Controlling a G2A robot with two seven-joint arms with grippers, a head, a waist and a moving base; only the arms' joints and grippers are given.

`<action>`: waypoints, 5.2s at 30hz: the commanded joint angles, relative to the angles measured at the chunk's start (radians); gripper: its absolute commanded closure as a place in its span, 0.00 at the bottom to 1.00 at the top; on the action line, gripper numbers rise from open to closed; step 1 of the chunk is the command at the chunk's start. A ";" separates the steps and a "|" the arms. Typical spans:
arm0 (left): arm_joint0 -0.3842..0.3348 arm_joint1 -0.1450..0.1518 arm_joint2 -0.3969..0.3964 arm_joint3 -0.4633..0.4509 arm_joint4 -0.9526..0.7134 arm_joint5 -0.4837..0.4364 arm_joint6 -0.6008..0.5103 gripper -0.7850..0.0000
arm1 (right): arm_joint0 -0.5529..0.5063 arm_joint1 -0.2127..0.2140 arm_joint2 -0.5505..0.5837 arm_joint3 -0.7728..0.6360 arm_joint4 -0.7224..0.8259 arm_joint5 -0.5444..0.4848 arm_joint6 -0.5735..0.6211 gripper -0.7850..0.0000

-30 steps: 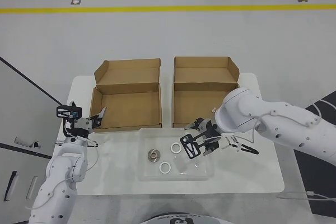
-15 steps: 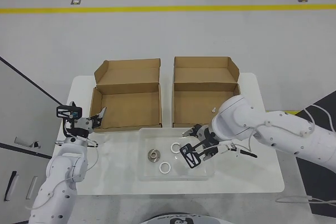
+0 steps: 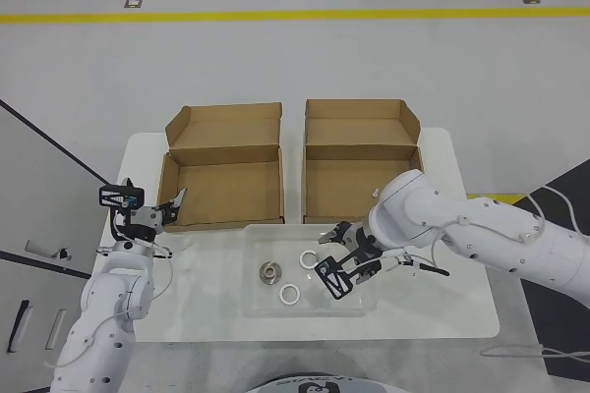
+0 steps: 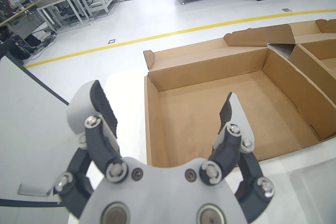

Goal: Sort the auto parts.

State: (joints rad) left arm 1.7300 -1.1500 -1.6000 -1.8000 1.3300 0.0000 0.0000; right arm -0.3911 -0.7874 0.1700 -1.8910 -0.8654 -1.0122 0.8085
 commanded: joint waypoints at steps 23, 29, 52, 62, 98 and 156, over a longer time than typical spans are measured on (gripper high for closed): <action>0.000 0.000 0.000 0.000 0.000 0.000 0.000 0.00 | -0.040 -0.005 0.000 0.022 -0.008 0.000 -0.020 0.00; 0.000 0.000 0.000 0.000 0.000 0.000 0.000 0.00 | -0.065 -0.016 0.000 0.038 0.004 0.000 -0.001 0.00; 0.000 0.000 0.000 0.000 0.000 0.000 0.000 0.00 | -0.160 -0.046 0.000 0.091 -0.050 0.000 0.000 0.22; 0.000 0.000 0.000 0.000 0.000 0.000 0.000 0.00 | -0.185 -0.043 0.000 0.097 -0.076 0.000 0.000 0.51; 0.000 0.000 0.000 0.000 0.000 0.000 0.000 0.00 | -0.222 -0.065 0.000 0.155 -0.137 0.000 0.000 0.64; 0.000 0.000 0.000 0.000 0.000 0.000 0.000 0.00 | -0.016 0.108 0.100 0.101 0.095 0.000 -0.481 1.00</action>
State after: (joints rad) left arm 1.7300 -1.1500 -1.6000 -1.8000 1.3300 0.0000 0.0000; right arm -0.3952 -0.6911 0.2533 -1.7928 -0.7468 -1.0123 0.4112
